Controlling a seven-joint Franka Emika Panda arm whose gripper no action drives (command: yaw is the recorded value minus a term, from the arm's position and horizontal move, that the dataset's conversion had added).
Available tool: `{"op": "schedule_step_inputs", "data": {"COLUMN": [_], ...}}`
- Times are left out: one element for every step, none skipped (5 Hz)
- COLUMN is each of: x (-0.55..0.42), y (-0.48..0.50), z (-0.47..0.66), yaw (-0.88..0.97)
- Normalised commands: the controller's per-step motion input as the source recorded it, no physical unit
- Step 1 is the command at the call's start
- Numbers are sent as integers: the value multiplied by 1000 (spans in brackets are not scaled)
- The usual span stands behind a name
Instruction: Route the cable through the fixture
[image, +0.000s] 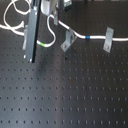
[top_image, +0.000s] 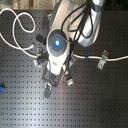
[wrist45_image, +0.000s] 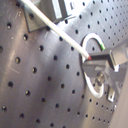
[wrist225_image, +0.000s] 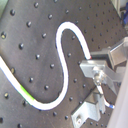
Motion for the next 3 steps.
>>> {"op": "schedule_step_inputs", "data": {"x": [19,72,120], "y": [9,-38,-23], "z": [-416,-484,-326], "yaw": [360,437,583]}}
